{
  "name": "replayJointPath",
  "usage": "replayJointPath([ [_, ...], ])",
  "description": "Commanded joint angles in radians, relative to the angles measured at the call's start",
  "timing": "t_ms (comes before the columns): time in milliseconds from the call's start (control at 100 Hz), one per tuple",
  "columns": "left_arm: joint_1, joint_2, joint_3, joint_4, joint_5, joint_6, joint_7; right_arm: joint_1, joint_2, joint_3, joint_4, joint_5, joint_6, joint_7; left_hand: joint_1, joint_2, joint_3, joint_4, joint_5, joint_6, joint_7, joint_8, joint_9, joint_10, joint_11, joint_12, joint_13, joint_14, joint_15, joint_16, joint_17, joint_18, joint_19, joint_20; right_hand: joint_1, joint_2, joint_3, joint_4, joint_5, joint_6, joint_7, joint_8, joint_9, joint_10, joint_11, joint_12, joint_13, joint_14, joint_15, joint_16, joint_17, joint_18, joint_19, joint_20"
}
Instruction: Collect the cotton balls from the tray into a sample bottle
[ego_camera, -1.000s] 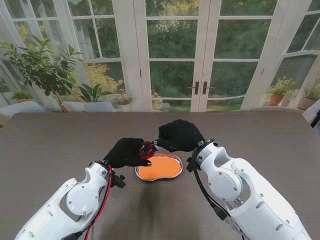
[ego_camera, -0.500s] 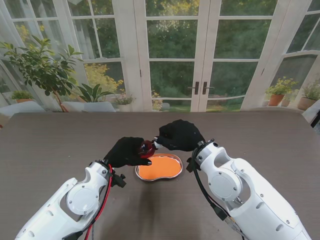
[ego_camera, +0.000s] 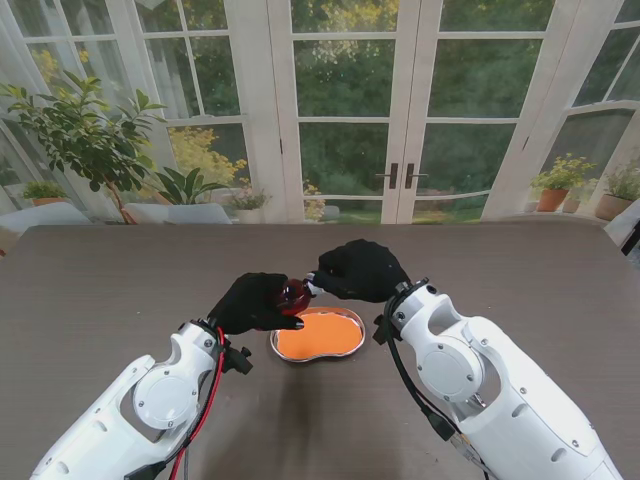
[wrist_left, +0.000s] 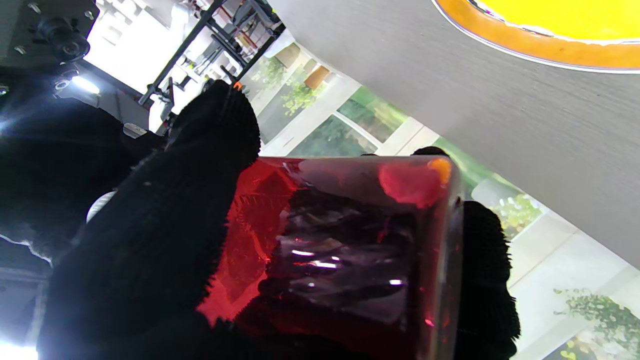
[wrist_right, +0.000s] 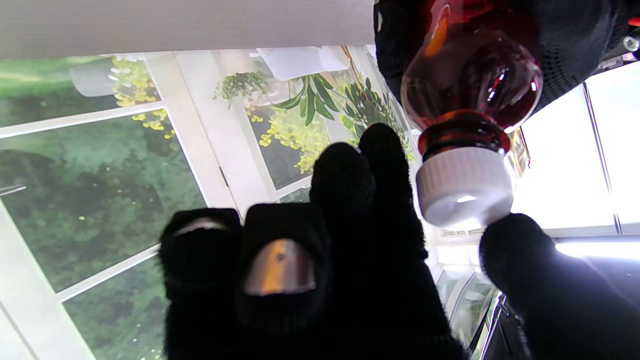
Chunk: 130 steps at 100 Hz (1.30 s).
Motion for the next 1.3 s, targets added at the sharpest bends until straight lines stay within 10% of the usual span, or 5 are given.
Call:
replayJointPath([
  [0, 0.000, -0.007, -0.001, -0.010, -0.004, -0.002, -0.017, -0.002, -0.003, -0.002, 0.003, -0.005, -0.003, 0.009, 0.186, 0.278, 0.296, 0.019, 0.155, -0.213, 0.122, 0.017, 0.044, -0.075, 0.003, 0.003, 0.004, -0.002, 0.017, 0.001, -0.031, -0.033, 0.017, -0.005, -0.042, 0.051, -0.024, 0.037, 0.009, 0.031, -0.023, -0.025, -0.010, 0.008, -0.005, -0.006, 0.030, -0.004, 0.009, -0.011, -0.007, 0.024, 0.060, 0.028],
  [380, 0.003, -0.005, -0.004, -0.014, -0.003, 0.000, -0.021, 0.001, -0.007, 0.003, 0.007, 0.002, 0.007, -0.003, 0.186, 0.276, 0.296, 0.019, 0.156, -0.211, 0.121, 0.017, 0.044, -0.075, 0.003, 0.003, 0.007, 0.001, 0.018, 0.002, -0.029, -0.033, 0.017, -0.004, -0.143, 0.118, -0.116, 0.039, -0.070, 0.050, -0.096, -0.079, -0.043, 0.018, -0.025, -0.016, 0.030, 0.006, -0.002, -0.017, -0.022, 0.022, 0.056, 0.032],
  [640, 0.008, -0.004, -0.008, -0.019, -0.003, 0.004, -0.026, -0.002, -0.015, 0.025, -0.004, 0.006, 0.040, -0.033, 0.186, 0.276, 0.297, 0.019, 0.157, -0.210, 0.121, 0.017, 0.045, -0.074, 0.004, 0.003, 0.007, 0.001, 0.018, 0.002, -0.029, -0.030, 0.018, -0.003, -0.171, 0.110, -0.164, 0.039, -0.301, 0.039, -0.124, -0.117, -0.168, 0.022, -0.045, -0.034, 0.029, 0.026, -0.111, -0.069, -0.065, 0.016, 0.034, 0.039],
  [890, 0.017, -0.002, -0.016, -0.027, -0.002, 0.009, -0.029, -0.005, -0.011, 0.084, -0.021, 0.024, -0.028, -0.024, 0.188, 0.276, 0.296, 0.018, 0.156, -0.204, 0.121, 0.017, 0.044, -0.067, 0.005, 0.004, 0.007, 0.005, 0.019, 0.003, -0.030, -0.027, 0.017, -0.003, -0.020, -0.275, -0.033, -0.008, -0.375, -0.090, -0.080, -0.107, -0.324, -0.007, -0.002, -0.035, 0.019, -0.025, -0.209, -0.105, -0.107, -0.030, 0.002, 0.040],
  [1290, 0.020, 0.000, -0.022, -0.047, -0.001, 0.012, -0.036, 0.003, -0.013, 0.069, 0.020, -0.107, -0.157, -0.154, 0.193, 0.276, 0.296, 0.018, 0.153, -0.194, 0.120, 0.017, 0.045, -0.057, 0.008, 0.006, 0.010, 0.009, 0.019, 0.002, -0.025, -0.022, 0.019, -0.001, 0.057, -0.916, 0.287, -0.080, -0.211, -0.202, -0.077, -0.090, -0.294, -0.055, 0.067, 0.000, 0.038, -0.124, -0.159, -0.069, -0.030, -0.047, 0.010, 0.026],
])
